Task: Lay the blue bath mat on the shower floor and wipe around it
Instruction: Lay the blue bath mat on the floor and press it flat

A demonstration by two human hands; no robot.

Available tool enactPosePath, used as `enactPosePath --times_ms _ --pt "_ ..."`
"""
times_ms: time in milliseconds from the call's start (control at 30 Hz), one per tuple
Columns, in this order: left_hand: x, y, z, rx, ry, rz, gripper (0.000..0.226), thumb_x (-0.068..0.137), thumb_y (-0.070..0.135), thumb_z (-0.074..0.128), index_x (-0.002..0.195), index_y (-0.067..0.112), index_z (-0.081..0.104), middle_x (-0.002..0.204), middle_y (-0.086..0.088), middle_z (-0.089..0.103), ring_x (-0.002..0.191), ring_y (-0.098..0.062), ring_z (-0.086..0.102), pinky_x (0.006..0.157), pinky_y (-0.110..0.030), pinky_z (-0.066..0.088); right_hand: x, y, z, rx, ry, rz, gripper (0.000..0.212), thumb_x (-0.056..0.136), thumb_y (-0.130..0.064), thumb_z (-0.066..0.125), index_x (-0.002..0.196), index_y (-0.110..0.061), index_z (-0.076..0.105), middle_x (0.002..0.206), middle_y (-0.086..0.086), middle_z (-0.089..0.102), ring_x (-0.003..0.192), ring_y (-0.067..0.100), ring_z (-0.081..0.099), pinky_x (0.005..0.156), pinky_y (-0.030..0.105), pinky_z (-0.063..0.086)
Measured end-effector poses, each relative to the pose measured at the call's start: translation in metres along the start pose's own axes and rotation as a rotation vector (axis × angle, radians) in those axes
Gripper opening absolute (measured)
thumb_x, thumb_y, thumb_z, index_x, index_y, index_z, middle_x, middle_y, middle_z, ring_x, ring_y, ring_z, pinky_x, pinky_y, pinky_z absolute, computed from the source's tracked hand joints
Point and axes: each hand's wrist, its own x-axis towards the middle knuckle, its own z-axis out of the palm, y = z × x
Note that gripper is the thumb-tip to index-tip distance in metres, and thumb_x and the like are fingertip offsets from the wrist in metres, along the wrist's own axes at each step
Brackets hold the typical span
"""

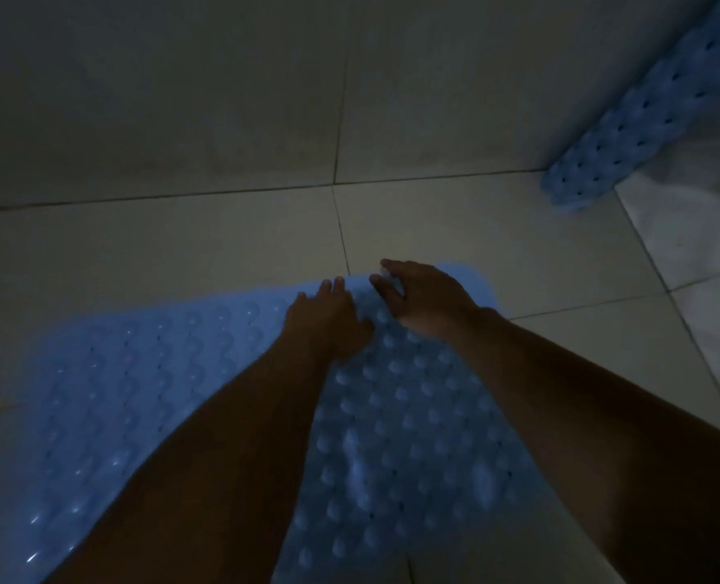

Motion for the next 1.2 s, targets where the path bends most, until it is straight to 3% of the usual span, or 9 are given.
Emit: enactPosePath --times_ms 133,267,367,633,767,833,967,1067,1200 --pt "0.002 0.001 -0.037 0.002 0.125 -0.008 0.039 0.091 0.039 0.057 0.125 0.020 0.064 0.128 -0.008 0.063 0.120 -0.029 0.056 0.090 -0.041 0.048 -0.006 -0.012 0.013 -0.119 -0.059 -0.051 0.061 0.106 -0.045 0.030 0.156 -0.012 0.026 0.161 0.014 0.030 0.151 0.032 0.024 0.119 0.050 0.028" --pt "-0.016 -0.013 -0.005 -0.007 0.301 0.040 0.067 0.093 0.045 0.042 0.152 0.014 0.037 0.157 -0.008 0.038 0.152 -0.032 0.021 0.114 -0.046 0.032 -0.015 -0.005 0.058 -0.210 -0.089 -0.058 0.076 0.101 -0.057 0.015 0.159 -0.009 0.005 0.168 0.012 -0.004 0.155 0.028 -0.007 0.123 0.056 0.007" --pt "-0.015 -0.027 0.023 -0.025 0.388 0.064 0.080 0.087 0.051 0.017 0.156 0.013 0.033 0.160 -0.011 0.037 0.153 -0.035 0.022 0.114 -0.050 0.033 -0.022 -0.008 0.081 -0.232 0.029 -0.032 0.092 0.093 -0.070 0.000 0.159 -0.006 0.005 0.168 0.012 -0.006 0.155 0.026 -0.011 0.124 0.054 -0.002" --pt "-0.012 -0.037 0.062 0.032 0.563 0.056 0.064 0.102 0.043 0.025 0.158 0.011 0.028 0.166 -0.015 0.024 0.156 -0.039 0.004 0.122 -0.061 0.019 -0.022 -0.002 0.091 -0.252 0.089 -0.041 0.093 0.095 -0.073 0.015 0.159 -0.007 -0.004 0.168 0.010 -0.011 0.153 0.021 -0.019 0.125 0.051 -0.005" --pt "-0.012 -0.038 0.051 0.040 0.531 -0.008 0.066 0.102 0.047 0.014 0.160 0.014 0.021 0.168 -0.013 0.016 0.156 -0.037 -0.007 0.124 -0.059 0.011 -0.017 -0.004 0.070 -0.176 -0.115 -0.054 0.096 0.093 -0.073 0.021 0.158 -0.011 -0.012 0.165 0.007 -0.022 0.152 0.020 -0.024 0.123 0.053 -0.009" --pt "-0.011 -0.032 0.043 0.013 0.525 -0.099 0.068 0.101 0.048 0.010 0.161 0.016 0.018 0.169 -0.011 0.012 0.155 -0.037 -0.013 0.125 -0.059 0.004 -0.003 -0.010 0.037 -0.058 -0.305 -0.033 0.086 0.099 -0.064 0.028 0.159 -0.010 -0.002 0.167 0.007 -0.016 0.154 0.021 -0.014 0.124 0.053 -0.002" --pt "0.004 0.013 0.029 -0.069 0.531 -0.118 0.069 0.097 0.044 0.017 0.159 0.016 0.027 0.168 -0.012 0.017 0.155 -0.039 -0.010 0.124 -0.061 0.004 0.025 0.004 -0.047 0.158 -0.313 -0.023 0.042 0.108 -0.027 0.036 0.123 0.002 0.062 0.140 0.023 0.055 0.131 0.033 0.050 0.104 0.032 0.032" --pt "0.026 0.061 0.034 -0.018 0.496 0.124 0.072 0.096 0.049 0.016 0.158 0.014 0.026 0.168 -0.014 0.015 0.155 -0.041 -0.006 0.124 -0.062 0.006 0.028 0.036 -0.063 0.108 -0.102 -0.032 0.038 0.103 -0.028 0.038 0.093 -0.009 0.070 0.123 0.022 0.065 0.116 0.035 0.059 0.096 0.035 0.041" --pt "0.049 0.100 0.069 0.080 0.387 0.325 0.082 0.097 0.067 0.018 0.161 0.015 0.019 0.170 -0.011 0.001 0.156 -0.035 -0.012 0.124 -0.059 0.007 0.015 0.085 -0.045 0.117 0.103 -0.012 0.036 0.104 -0.026 0.042 0.116 -0.004 0.068 0.123 0.018 0.067 0.114 0.036 0.061 0.097 0.042 0.047"
